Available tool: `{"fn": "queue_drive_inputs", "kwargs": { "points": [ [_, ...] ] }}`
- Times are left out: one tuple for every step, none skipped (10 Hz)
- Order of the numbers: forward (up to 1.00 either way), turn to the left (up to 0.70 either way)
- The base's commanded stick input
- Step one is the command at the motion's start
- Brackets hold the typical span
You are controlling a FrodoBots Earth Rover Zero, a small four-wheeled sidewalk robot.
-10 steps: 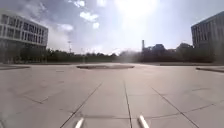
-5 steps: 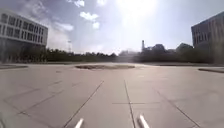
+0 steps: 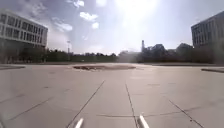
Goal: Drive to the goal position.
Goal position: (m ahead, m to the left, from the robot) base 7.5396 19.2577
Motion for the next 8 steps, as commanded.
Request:
{"fn": "queue_drive_inputs", "kwargs": {
  "points": [
    [0.7, 0.0],
    [0.7, 0.0],
    [0.7, 0.0],
    [0.7, 0.0],
    [0.7, 0.0],
    [0.7, 0.0],
    [0.7, 0.0],
    [0.7, 0.0]
  ]
}}
